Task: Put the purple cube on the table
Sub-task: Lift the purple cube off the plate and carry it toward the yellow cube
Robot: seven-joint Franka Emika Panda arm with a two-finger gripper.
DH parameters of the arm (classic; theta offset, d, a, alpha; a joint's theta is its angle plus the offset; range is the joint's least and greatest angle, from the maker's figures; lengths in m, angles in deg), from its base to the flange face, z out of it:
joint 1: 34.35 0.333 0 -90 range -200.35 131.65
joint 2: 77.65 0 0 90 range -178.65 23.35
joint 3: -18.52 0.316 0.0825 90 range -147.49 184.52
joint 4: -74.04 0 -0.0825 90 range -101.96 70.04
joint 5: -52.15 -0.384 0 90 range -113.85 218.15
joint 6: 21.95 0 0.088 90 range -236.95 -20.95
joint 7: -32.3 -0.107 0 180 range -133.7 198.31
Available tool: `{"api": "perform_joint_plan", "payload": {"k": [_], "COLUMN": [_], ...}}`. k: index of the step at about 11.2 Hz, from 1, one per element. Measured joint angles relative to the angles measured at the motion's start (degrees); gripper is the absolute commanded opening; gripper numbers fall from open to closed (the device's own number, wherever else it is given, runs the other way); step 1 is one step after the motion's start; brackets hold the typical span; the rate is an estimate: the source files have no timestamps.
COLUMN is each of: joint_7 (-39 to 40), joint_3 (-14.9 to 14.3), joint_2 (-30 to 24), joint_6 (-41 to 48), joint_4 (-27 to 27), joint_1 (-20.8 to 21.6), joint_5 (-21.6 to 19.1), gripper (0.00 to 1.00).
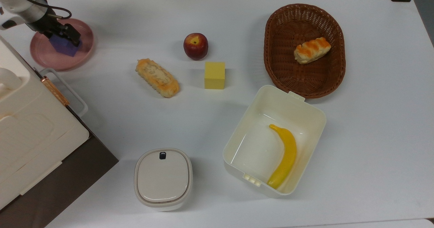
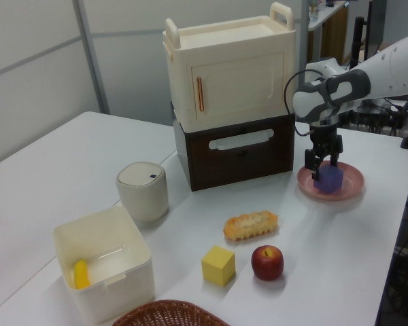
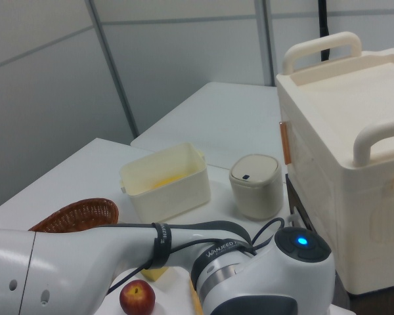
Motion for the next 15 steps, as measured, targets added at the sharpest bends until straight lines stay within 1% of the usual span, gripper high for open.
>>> {"api": "perform_joint_plan", "payload": {"k": [1, 3, 6, 7, 8, 9, 10, 11, 12, 13, 14, 15], "joint_7": [0.01, 0.03, 0.78, 1.89, 2.72, 2.72, 2.7, 1.99, -0.36, -2.86, -4.91, -6.11], "joint_3": [0.0, 0.0, 0.03, 0.07, 0.73, 2.15, 4.23, 6.75, 9.82, 12.14, 13.53, 13.94], "joint_2": [0.09, 0.18, -0.28, -1.09, -2.46, -3.97, -5.32, -6.13, -6.52, -6.56, -6.57, -6.57], "joint_6": [0.0, -1.22, -1.54, -1.54, -1.21, -0.68, 0.07, 0.47, 0.6, 0.61, 0.61, 0.61], "joint_4": [-0.15, -1.13, -1.18, -1.1, -1.05, -1.04, -1.04, -1.04, -1.04, -0.96, -0.84, -0.77], "joint_1": [0.0, 0.01, 0.25, 0.3, 0.34, 0.39, 0.5, 0.56, 0.73, 1.55, 3.58, 6.45], "joint_5": [0.57, 2.42, 4.19, 4.24, 4.24, 4.24, 4.24, 4.24, 4.24, 4.63, 5.02, 5.07], "gripper": [0.59, 0.47, 0.47, 0.47, 0.47, 0.5, 0.51, 0.5, 0.5, 0.51, 0.53, 0.55]}}
